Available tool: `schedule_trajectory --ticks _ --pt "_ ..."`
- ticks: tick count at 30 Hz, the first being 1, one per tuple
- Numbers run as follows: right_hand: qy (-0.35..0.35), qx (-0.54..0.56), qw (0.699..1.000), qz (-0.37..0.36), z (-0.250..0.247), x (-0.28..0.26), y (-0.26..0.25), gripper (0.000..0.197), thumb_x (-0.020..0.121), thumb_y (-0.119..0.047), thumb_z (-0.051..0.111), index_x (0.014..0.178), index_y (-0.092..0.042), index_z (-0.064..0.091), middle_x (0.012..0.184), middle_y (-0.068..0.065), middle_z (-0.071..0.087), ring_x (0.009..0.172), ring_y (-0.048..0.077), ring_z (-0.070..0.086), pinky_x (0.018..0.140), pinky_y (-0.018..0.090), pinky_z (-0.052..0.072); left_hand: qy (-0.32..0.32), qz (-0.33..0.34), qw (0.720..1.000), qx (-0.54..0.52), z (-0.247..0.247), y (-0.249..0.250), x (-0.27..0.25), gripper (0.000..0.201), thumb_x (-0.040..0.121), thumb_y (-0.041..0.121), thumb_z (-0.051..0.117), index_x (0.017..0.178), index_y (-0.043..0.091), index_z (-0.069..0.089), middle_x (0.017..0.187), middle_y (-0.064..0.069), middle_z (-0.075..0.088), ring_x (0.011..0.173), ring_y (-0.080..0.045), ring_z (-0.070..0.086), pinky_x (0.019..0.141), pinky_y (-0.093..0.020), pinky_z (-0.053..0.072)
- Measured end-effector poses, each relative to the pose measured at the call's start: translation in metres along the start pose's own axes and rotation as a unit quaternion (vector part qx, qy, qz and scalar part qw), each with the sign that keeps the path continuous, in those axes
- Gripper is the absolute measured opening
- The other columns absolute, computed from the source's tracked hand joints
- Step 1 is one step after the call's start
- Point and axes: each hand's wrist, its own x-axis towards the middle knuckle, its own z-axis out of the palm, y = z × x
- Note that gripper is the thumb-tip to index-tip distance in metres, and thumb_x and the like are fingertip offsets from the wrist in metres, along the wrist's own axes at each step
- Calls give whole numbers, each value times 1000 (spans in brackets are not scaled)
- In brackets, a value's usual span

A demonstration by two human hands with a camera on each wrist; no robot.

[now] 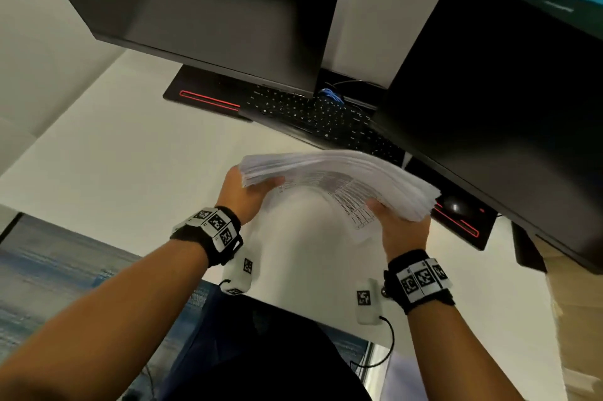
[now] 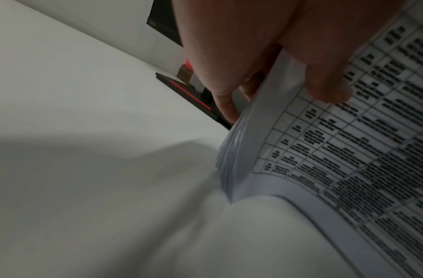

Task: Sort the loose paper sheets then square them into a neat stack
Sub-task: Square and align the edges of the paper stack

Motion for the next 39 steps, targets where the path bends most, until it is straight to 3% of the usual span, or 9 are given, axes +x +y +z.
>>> schedule_trajectory --ticks 3,7,11,15,21,27,31,34,39 --pt "17 12 1000 0 -3 9 -6 34 71 -10 87 94 -26 68 92 -7 73 82 2 73 66 21 59 6 2 1000 -25 -6 11 9 28 85 20 77 111 19 69 100 10 72 84 10 68 78 -13 55" --pt "-7 -52 997 64 -1 27 9 46 82 -23 78 122 -11 57 106 3 71 88 16 71 67 28 59 4 -79 997 9 -10 0 16 45 91 35 69 131 19 54 102 9 71 88 -5 69 77 -21 53" --pt "-132 -187 959 168 4 21 52 48 96 -24 59 140 -12 44 132 8 62 114 25 63 88 29 53 -146 -207 962 105 -5 -36 6 79 92 64 50 149 13 32 136 -8 60 117 -26 62 100 -40 48" --pt "-146 -205 951 181 6 10 67 75 98 -26 59 156 -13 14 145 -2 42 139 21 39 113 27 30 -146 -184 970 64 8 -44 -7 47 96 39 58 132 14 40 128 -8 62 106 -26 66 86 -42 59" --pt "-102 -146 968 178 -1 17 61 25 87 -8 72 109 -19 67 114 7 72 104 26 69 94 44 56 -71 -220 973 17 -3 -43 -8 26 92 9 63 117 18 61 113 -1 70 101 -23 68 94 -48 56" --pt "-32 7 999 39 -7 7 7 33 86 -1 70 115 -14 63 110 4 74 101 20 71 84 38 59 -14 -61 987 -149 -13 -2 -20 32 98 9 59 127 17 51 121 3 68 110 -14 68 90 -32 56" --pt "-54 44 996 -52 -14 0 -22 37 81 5 74 114 -10 65 106 1 75 99 13 72 81 27 60 38 18 994 -102 -14 13 -24 33 96 15 63 129 10 57 119 6 69 106 -1 67 85 -15 53" --pt "-72 -5 994 -76 -16 -3 -15 48 76 -2 81 102 -41 69 100 -14 74 95 8 71 80 26 59 34 7 997 -69 -12 7 -25 39 90 21 71 125 8 60 111 8 70 98 4 67 82 -16 55" --pt "-75 -69 991 -83 -16 -5 -8 29 71 -16 85 91 -28 68 87 -12 73 81 8 70 77 37 60 25 -2 999 -41 -6 1 -30 33 80 12 80 105 17 60 90 18 66 80 16 60 67 -4 44"
